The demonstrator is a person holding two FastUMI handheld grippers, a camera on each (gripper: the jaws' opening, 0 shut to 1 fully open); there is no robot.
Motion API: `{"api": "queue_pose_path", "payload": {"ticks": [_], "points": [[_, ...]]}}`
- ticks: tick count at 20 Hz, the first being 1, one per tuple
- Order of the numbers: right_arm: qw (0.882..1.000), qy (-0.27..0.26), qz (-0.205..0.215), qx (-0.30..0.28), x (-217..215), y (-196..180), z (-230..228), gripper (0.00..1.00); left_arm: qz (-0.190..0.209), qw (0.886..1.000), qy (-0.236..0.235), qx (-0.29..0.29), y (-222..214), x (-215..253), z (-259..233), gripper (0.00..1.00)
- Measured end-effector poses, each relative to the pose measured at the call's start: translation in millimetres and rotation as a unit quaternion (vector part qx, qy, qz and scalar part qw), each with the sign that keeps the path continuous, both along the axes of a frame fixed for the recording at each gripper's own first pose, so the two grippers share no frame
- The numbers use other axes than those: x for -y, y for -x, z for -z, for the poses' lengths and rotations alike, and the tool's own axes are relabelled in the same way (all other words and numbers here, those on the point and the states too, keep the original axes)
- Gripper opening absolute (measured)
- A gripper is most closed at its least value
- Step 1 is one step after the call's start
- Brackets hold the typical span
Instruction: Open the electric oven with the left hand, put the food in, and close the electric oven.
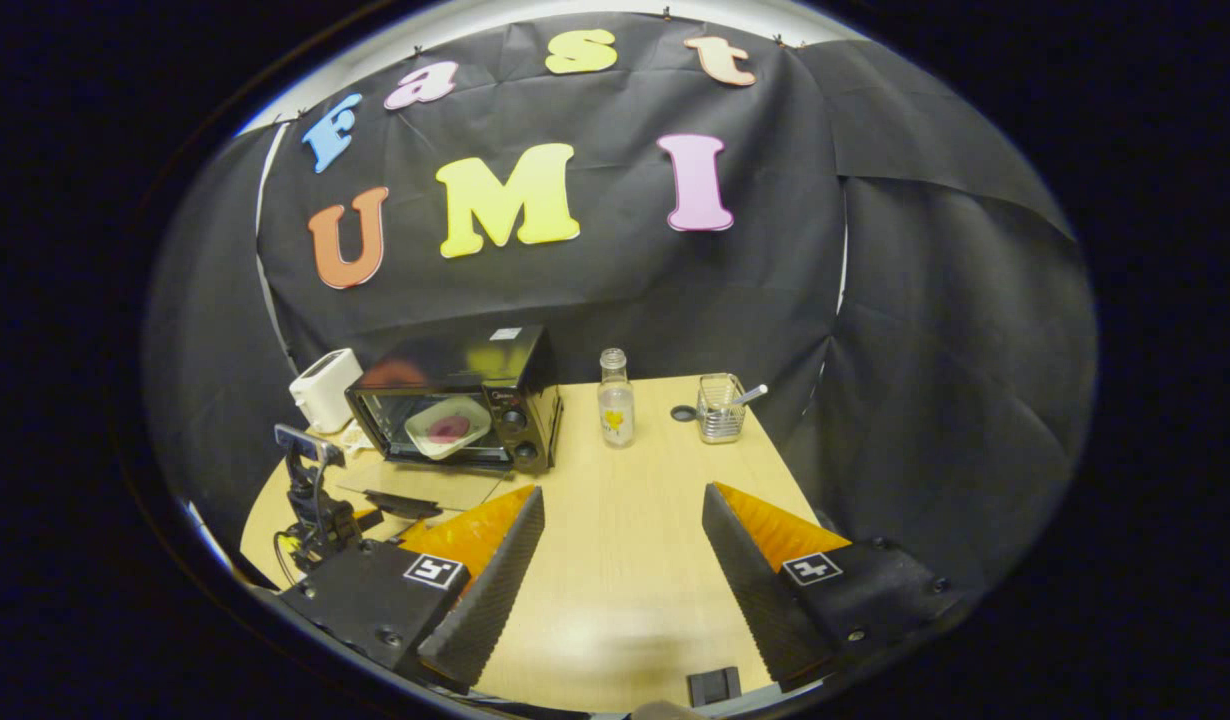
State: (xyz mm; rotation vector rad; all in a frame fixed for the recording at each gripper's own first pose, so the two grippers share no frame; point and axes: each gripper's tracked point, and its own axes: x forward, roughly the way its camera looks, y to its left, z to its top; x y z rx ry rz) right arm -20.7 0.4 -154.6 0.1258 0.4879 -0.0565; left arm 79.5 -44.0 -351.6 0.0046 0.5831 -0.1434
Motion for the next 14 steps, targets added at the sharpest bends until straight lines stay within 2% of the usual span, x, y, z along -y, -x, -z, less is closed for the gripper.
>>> {"api": "queue_pose_path", "payload": {"ticks": [1, 4, 5, 7, 8, 9, 11, 12, 13, 14], "points": [[1.0, -0.006, 0.002, 0.0, 0, 2, 0, 1.0, 0.0, 1.0, -0.002, 0.011, -9, -3, -10, 0.97], [1.0, -0.017, 0.01, 0.002, 1, 4, -1, 1.0, 0.001, 0.999, -0.003, 0.038, -35, -7, -43, 0.96], [1.0, -0.018, 0.013, 0.005, 2, 4, -3, 0.96, 0.0, 0.999, -0.004, 0.049, -45, -9, -54, 0.96], [1.0, -0.017, 0.02, 0.015, 3, 3, -9, 0.96, -0.001, 0.998, -0.011, 0.068, -60, -14, -67, 0.97], [0.999, -0.014, 0.023, 0.02, 2, 2, -13, 1.0, -0.003, 0.998, -0.012, 0.066, -61, -16, -68, 0.97], [0.999, -0.012, 0.022, 0.024, 1, 2, -16, 0.96, -0.003, 0.998, -0.007, 0.062, -57, -14, -66, 0.97], [0.999, -0.005, 0.021, 0.03, 0, -3, -23, 0.96, -0.005, 0.998, -0.003, 0.058, -51, -17, -63, 0.97], [0.999, -0.005, 0.018, 0.033, -3, -4, -26, 1.0, -0.004, 0.998, -0.006, 0.058, -47, -18, -63, 0.97], [0.999, -0.004, 0.017, 0.033, -6, -4, -28, 0.96, -0.004, 0.998, -0.007, 0.057, -43, -20, -63, 0.97], [0.999, -0.003, 0.015, 0.033, -8, -5, -29, 0.96, -0.005, 0.998, -0.003, 0.057, -40, -20, -64, 0.97]]}}
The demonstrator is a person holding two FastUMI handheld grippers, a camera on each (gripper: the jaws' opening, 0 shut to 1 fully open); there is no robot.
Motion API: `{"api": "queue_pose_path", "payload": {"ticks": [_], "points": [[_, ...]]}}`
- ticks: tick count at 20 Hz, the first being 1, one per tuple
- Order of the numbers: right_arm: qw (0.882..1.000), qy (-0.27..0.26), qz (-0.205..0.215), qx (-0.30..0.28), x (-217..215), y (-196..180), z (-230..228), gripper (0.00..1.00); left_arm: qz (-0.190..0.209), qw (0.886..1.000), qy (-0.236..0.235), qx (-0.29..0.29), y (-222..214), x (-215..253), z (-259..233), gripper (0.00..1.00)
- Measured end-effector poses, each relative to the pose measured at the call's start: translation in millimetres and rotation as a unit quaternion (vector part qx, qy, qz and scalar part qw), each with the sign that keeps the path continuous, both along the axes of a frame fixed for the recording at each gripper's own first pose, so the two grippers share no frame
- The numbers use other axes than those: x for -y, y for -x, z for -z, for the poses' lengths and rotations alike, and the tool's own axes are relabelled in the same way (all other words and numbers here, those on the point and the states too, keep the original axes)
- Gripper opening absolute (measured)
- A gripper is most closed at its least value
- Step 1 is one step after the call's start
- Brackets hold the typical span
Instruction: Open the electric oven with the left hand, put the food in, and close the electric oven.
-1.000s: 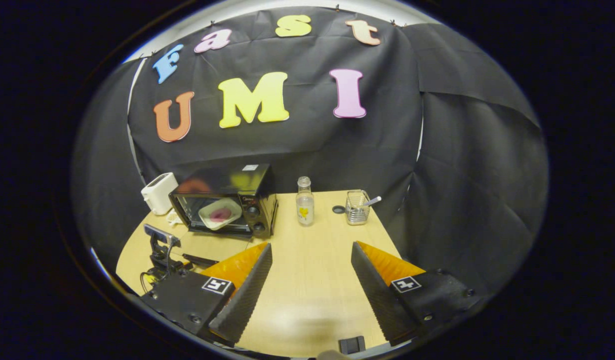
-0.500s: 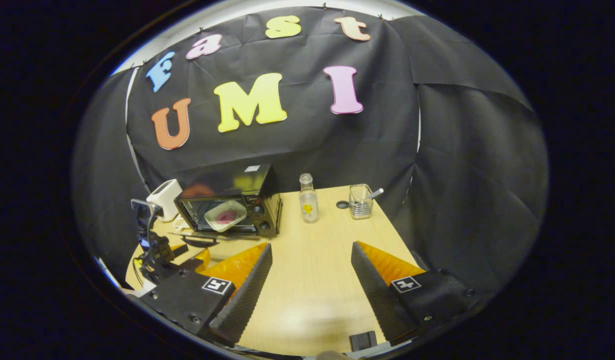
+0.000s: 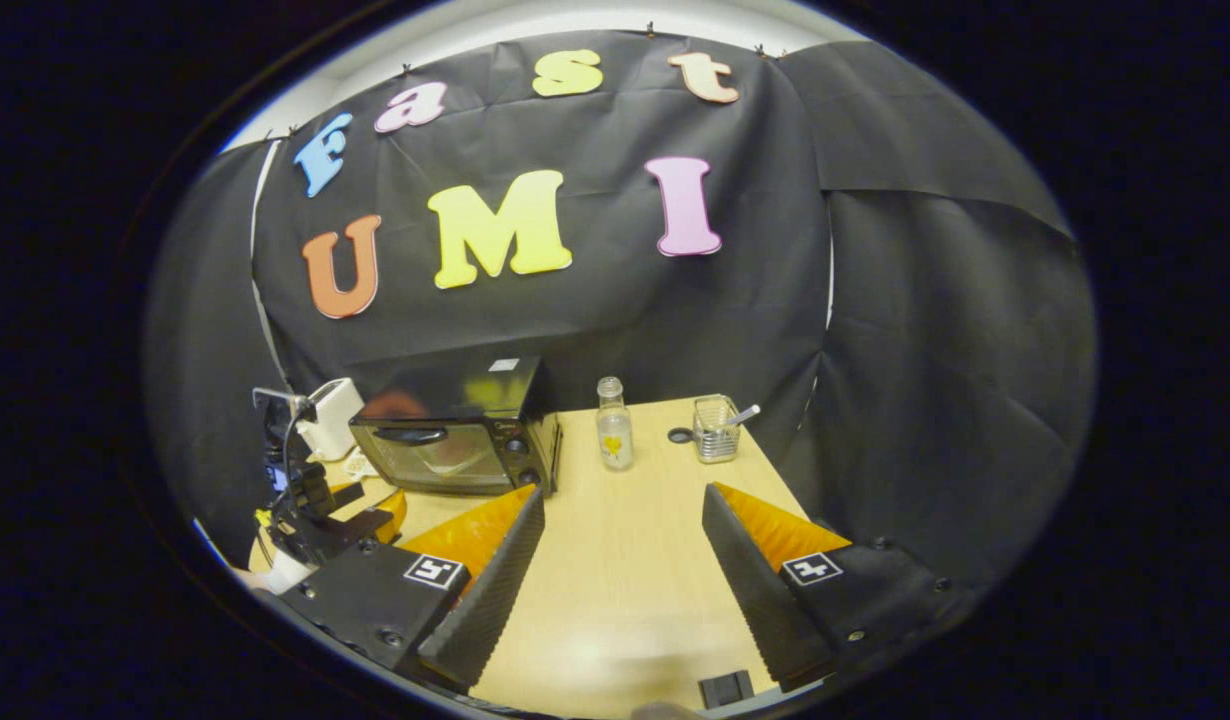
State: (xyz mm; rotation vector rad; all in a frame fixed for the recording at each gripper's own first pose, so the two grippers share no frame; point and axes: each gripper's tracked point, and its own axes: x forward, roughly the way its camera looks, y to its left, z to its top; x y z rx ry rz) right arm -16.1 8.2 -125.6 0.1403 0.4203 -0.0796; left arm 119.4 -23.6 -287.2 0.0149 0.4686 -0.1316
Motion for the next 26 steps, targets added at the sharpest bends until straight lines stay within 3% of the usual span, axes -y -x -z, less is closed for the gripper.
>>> {"api": "queue_pose_path", "payload": {"ticks": [6, 7, 8, 11, 18, 22, 26], "points": [[1.0, 0.011, 0.0, 0.018, -15, 7, -19, 0.96, 0.013, 0.999, 0.022, 0.03, 25, -2, -43, 0.97], [1.0, 0.013, 0.0, 0.025, -16, 9, -25, 1.0, 0.016, 0.999, 0.025, 0.039, 30, -2, -55, 0.97], [0.999, 0.017, 0.0, 0.036, -18, 10, -34, 0.96, 0.018, 0.998, 0.026, 0.05, 35, -3, -70, 0.97], [0.997, 0.034, 0.005, 0.064, -10, 19, -57, 0.96, 0.016, 0.996, 0.028, 0.088, 49, -6, -119, 0.96], [0.991, 0.049, -0.007, 0.122, 32, 51, -106, 0.96, -0.02, 0.982, 0.019, 0.187, 107, -9, -252, 0.96], [0.989, 0.04, -0.018, 0.144, 59, 72, -119, 0.96, -0.044, 0.976, 0.024, 0.211, 153, 9, -294, 0.96], [0.988, 0.033, -0.032, 0.15, 70, 81, -119, 0.96, -0.061, 0.976, 0.027, 0.205, 192, 21, -300, 0.96]]}}
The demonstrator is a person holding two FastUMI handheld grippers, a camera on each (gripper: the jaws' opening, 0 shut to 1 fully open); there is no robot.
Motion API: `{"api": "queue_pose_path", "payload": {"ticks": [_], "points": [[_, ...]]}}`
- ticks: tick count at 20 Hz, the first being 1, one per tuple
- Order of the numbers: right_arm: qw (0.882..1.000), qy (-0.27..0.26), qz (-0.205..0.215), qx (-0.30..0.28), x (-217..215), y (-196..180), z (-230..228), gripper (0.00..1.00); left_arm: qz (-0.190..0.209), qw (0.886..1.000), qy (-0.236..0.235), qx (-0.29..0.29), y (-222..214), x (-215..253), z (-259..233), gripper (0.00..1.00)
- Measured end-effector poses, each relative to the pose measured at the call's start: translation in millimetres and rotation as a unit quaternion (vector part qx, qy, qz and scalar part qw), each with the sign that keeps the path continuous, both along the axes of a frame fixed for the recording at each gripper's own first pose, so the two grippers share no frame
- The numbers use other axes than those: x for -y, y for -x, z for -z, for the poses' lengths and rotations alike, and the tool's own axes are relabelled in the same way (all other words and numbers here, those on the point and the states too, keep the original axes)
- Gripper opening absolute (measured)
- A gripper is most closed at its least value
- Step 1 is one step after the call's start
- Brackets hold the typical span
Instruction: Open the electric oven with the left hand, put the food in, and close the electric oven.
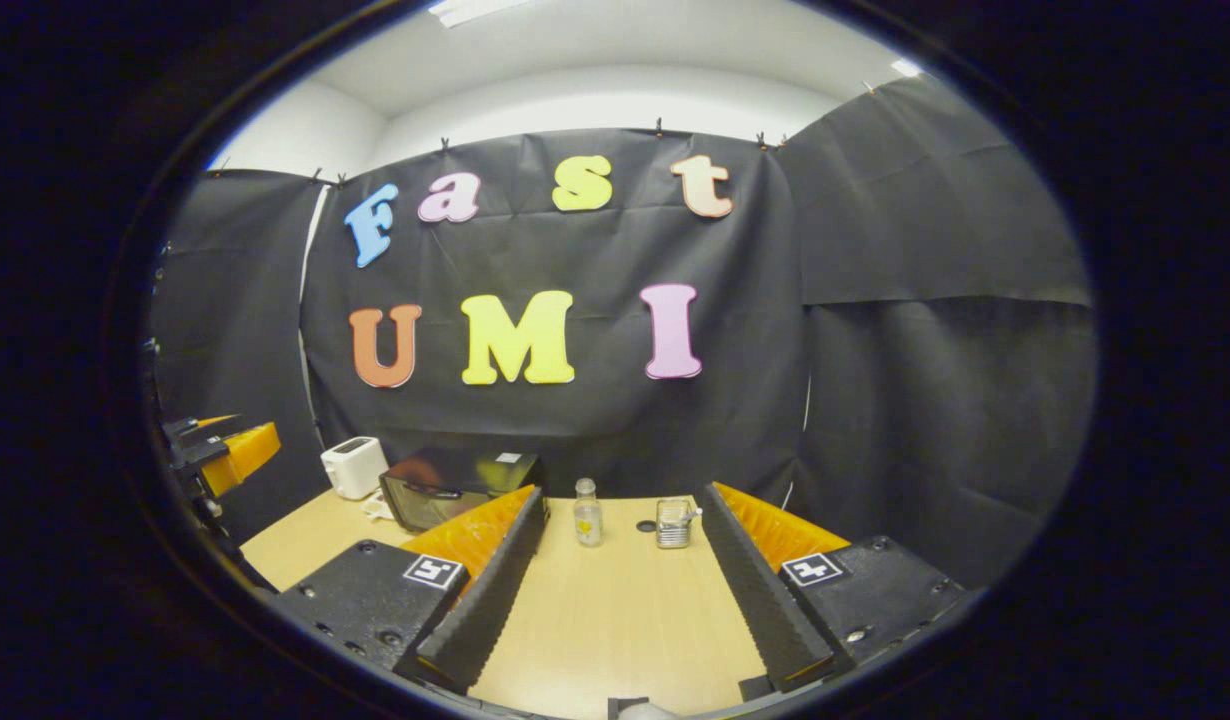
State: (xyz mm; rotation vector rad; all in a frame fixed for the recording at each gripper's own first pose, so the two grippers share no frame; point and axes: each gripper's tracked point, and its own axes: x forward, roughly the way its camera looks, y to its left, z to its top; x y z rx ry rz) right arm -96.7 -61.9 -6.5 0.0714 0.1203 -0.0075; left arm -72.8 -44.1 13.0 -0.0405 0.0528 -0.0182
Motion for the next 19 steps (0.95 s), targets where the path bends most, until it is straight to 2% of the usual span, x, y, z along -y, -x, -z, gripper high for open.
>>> {"api": "queue_pose_path", "payload": {"ticks": [3, 5, 6, 8, 13, 19], "points": [[1.0, 0.003, -0.014, 0.009, 7, 10, -2, 0.96, -0.015, 1.0, -0.012, 0.003, 21, 3, -4, 0.96], [1.0, 0.005, -0.022, 0.008, 9, 12, -2, 1.0, -0.018, 1.0, -0.016, -0.004, 29, 8, -1, 0.96], [1.0, 0.005, -0.024, 0.008, 12, 16, 0, 0.96, -0.018, 1.0, -0.016, -0.007, 32, 11, -1, 0.96], [1.0, 0.0, -0.023, 0.01, 14, 17, -2, 0.96, -0.019, 1.0, -0.017, -0.006, 37, 17, -3, 0.96], [0.999, 0.005, -0.034, 0.008, 12, 22, -1, 0.96, -0.011, 1.0, -0.016, -0.008, 42, 29, -5, 0.96], [0.999, -0.003, -0.037, 0.006, 8, 5, 1, 0.96, -0.009, 1.0, -0.017, -0.007, 31, 29, -8, 0.96]]}}
